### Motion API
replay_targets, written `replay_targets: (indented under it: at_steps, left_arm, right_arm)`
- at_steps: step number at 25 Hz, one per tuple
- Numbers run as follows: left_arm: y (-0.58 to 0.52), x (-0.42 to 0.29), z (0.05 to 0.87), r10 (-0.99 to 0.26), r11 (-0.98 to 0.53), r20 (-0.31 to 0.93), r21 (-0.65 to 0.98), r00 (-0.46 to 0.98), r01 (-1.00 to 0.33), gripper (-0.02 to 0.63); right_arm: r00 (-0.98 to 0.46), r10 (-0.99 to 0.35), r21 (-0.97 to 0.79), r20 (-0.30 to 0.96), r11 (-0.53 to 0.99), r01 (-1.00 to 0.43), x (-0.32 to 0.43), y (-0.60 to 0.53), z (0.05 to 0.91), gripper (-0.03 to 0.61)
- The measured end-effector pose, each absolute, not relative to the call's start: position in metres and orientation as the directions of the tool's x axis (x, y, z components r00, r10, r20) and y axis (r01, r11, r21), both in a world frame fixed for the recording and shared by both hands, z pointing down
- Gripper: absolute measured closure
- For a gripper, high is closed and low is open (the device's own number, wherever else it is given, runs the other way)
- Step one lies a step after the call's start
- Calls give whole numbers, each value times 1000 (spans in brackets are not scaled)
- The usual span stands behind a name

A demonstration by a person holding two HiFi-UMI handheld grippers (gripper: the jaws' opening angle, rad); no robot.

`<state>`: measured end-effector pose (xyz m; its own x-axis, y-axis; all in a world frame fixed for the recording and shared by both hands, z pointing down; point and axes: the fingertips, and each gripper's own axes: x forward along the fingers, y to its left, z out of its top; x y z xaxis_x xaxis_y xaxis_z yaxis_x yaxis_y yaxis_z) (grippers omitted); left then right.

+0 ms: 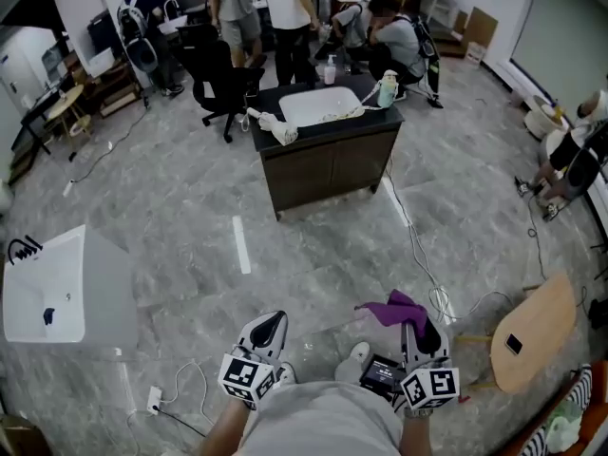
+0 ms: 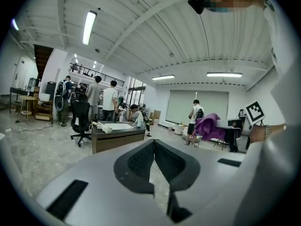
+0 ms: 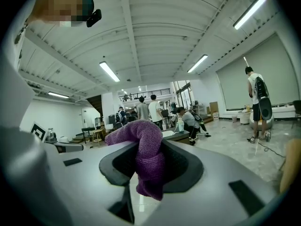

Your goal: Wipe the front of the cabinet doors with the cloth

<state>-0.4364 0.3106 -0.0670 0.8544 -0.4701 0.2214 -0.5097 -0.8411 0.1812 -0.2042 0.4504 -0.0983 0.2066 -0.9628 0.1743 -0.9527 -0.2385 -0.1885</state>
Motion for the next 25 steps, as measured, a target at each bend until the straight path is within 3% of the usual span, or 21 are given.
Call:
replay_targets:
  at_steps: [9, 25]
  left_arm:
    - [315, -272, -90, -506, -830, 169, 171, 846, -531, 607]
    - [248, -167, -68, -539, -805, 228, 145, 811, -575, 606]
  right_arm:
    - [104, -982, -175, 159, -132, -976, -55, 448, -97, 443]
    - [58, -979, -177, 198, -94, -980, 55, 373, -80, 443]
